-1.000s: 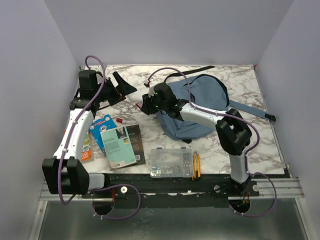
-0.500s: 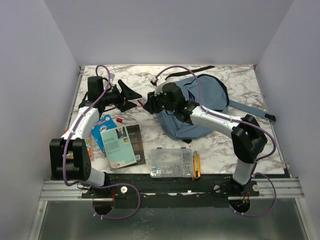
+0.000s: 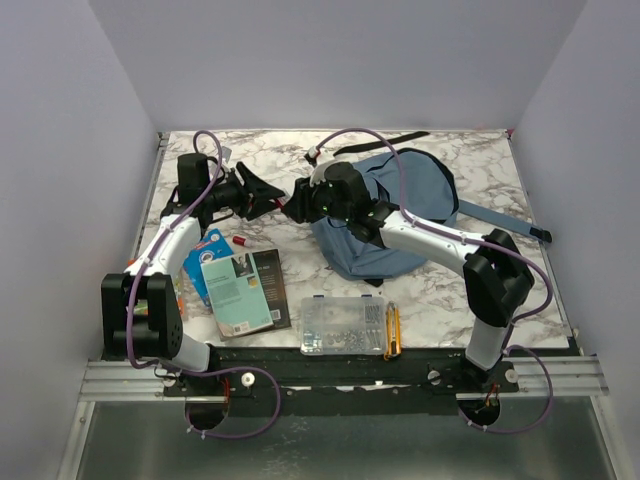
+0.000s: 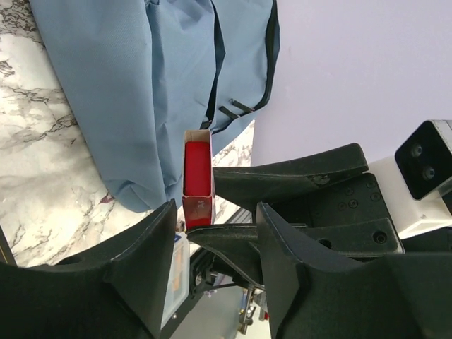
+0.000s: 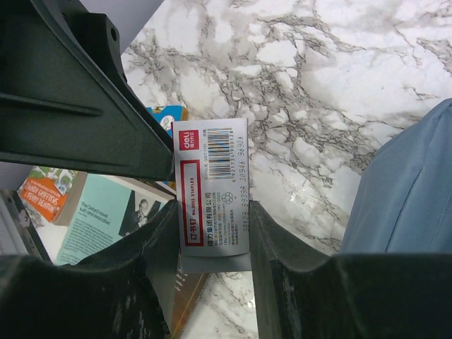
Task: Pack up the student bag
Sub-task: Place the stationery in the student bag.
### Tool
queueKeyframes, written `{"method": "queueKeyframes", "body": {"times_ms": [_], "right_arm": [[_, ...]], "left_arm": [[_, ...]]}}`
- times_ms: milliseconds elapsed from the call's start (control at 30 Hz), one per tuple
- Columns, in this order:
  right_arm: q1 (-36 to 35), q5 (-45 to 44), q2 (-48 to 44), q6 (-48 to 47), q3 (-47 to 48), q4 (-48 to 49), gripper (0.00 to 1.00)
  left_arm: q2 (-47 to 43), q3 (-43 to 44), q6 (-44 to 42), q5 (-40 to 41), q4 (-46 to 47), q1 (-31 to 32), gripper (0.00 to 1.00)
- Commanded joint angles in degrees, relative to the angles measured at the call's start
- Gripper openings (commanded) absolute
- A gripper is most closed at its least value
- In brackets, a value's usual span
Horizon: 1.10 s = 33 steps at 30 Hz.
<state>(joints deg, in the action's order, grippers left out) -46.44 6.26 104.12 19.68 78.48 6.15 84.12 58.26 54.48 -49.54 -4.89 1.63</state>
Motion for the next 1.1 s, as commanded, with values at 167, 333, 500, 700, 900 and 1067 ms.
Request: {"method": "queueKeyframes", "body": {"times_ms": [167, 333, 500, 700, 900, 1067], "right_arm": [[-0.27, 0.39, 0.91, 4.26, 2.77, 1.95, 0.24], [-0.3, -0.2, 1.35, 5.1, 3.91, 1.29, 0.24], [-0.33, 0.2, 1.44, 5.54, 4.15, 1.14, 0.25], [-0.41, -0.9, 0.66, 5.9, 3.7, 0.07, 0.35], [-0.32, -1.14, -0.13, 5.46, 5.71, -8.22, 0.73], [-0.24, -2.1, -2.48, 6.1, 7.68, -19.15, 0.94]], "left_arm": [[0.94, -1.13, 1.62, 0.24, 3.97, 1.6, 0.42], [1.55, -0.96, 1.51, 0.26, 4.08, 2.44, 0.36], [2.2, -0.53, 1.09, 0.14, 4.05, 2.96, 0.27], [2.64, -0.08, 0.72, 0.15, 4.09, 3.3, 0.13], [2.72, 0.69, -0.45, -0.38, 4.09, 3.34, 0.06], [2.49, 1.8, -2.98, -0.75, 4.07, 3.81, 0.05]]}}
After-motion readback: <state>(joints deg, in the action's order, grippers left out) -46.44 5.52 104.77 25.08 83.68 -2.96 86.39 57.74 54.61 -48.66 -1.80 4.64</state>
